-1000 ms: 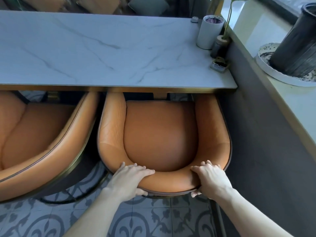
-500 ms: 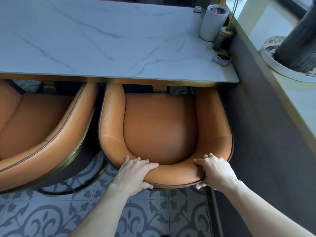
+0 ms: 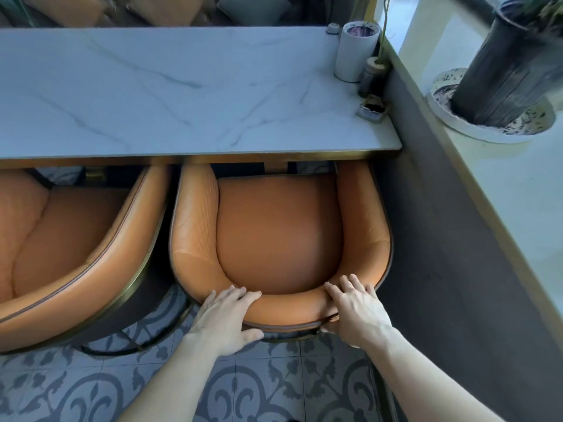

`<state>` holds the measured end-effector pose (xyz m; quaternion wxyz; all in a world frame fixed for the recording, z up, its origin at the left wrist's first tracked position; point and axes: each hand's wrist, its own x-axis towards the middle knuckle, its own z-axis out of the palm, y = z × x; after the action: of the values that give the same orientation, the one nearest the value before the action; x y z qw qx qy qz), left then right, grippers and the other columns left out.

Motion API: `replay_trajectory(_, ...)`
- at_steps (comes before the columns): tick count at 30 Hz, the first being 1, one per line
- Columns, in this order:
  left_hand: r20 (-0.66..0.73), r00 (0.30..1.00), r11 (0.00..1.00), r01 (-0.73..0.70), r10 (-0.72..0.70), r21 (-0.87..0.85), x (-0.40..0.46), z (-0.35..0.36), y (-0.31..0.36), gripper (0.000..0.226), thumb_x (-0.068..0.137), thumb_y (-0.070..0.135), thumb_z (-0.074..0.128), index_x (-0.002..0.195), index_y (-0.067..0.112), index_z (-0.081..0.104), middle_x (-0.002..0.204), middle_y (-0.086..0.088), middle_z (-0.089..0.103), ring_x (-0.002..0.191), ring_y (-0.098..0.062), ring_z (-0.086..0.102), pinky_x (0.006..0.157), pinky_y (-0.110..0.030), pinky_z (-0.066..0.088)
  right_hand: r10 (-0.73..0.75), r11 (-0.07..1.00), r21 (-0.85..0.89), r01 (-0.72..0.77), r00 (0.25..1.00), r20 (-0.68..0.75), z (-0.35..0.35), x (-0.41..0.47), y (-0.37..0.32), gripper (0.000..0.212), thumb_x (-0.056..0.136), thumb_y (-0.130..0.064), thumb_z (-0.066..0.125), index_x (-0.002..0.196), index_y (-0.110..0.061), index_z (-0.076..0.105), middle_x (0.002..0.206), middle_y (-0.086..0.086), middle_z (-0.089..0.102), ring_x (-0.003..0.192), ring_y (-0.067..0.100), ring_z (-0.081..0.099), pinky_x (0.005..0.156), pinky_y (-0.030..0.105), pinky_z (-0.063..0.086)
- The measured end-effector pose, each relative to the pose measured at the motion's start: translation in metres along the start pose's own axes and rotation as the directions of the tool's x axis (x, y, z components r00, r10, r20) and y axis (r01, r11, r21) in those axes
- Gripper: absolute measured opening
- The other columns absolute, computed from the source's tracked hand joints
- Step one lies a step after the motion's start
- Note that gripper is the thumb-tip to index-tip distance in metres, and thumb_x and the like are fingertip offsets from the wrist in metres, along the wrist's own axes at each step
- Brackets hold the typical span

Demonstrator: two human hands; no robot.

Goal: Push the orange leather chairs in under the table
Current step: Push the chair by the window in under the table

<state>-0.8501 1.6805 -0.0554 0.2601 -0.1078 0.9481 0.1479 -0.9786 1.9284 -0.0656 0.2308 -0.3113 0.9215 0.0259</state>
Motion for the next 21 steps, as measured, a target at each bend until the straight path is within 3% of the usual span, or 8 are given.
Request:
replay_trajectory(5,0.011,0.999,0.999,0.041,-0.041,-0.031,-0.032,-0.035,0.013,0.076,0.090,0.066,0.054,0.154,0.038,0.023,0.156,0.007,0.036,0.142,-0.018,0.032,0.114,-0.036,0.028,-0.018,0.999,0.052,0.017,1.000,0.023,-0.030,-0.022,-0.007,0.079,0.087,-0.070,0.065,0.151,-0.030,0.042,0.144,0.004,0.050,0.144,0.028,0.037,0.116,0.053,0.035)
replay_trajectory(8,-0.020,0.997,0.997,0.075,-0.076,-0.032,-0.050,-0.058,0.014,0.078,0.088,0.072,0.051,0.153,0.039,0.024,0.154,0.006,0.039,0.140,-0.018,0.036,0.111,-0.036,0.031,-0.002,0.999,0.054,0.001,1.000,0.014,-0.054,-0.031,-0.016,0.081,0.088,-0.070,0.063,0.154,-0.029,0.039,0.142,0.004,0.053,0.141,0.027,0.042,0.112,0.050,0.040)
replay_trajectory(12,-0.059,0.992,0.993,0.106,-0.109,-0.057,-0.074,-0.082,0.011,0.085,0.083,0.079,0.048,0.154,0.040,0.022,0.157,0.008,0.034,0.143,-0.018,0.031,0.117,-0.043,0.025,0.032,0.999,0.037,-0.032,0.999,0.017,-0.089,-0.044,-0.037,0.089,0.087,-0.076,0.059,0.158,-0.030,0.031,0.146,0.004,0.049,0.143,0.027,0.041,0.112,0.050,0.040)
replay_trajectory(17,-0.102,0.988,0.991,0.110,-0.117,-0.075,-0.107,-0.105,-0.004,0.094,0.076,0.085,0.048,0.154,0.043,0.017,0.162,0.009,0.024,0.149,-0.017,0.018,0.120,-0.061,0.010,0.070,0.997,0.025,-0.071,0.996,0.046,-0.126,-0.067,-0.069,0.096,0.083,-0.083,0.057,0.159,-0.034,0.026,0.151,0.002,0.044,0.145,0.026,0.037,0.116,0.064,0.030)
replay_trajectory(21,-0.157,0.981,0.991,0.101,-0.115,-0.093,-0.141,-0.118,-0.034,0.098,0.071,0.089,0.047,0.154,0.046,0.015,0.163,0.008,0.021,0.150,-0.018,0.015,0.119,-0.063,0.009,0.109,0.994,0.024,-0.110,0.993,0.053,-0.145,-0.088,-0.108,0.101,0.078,-0.090,0.051,0.160,-0.039,0.021,0.161,0.000,0.034,0.152,0.024,0.028,0.115,0.071,0.022)
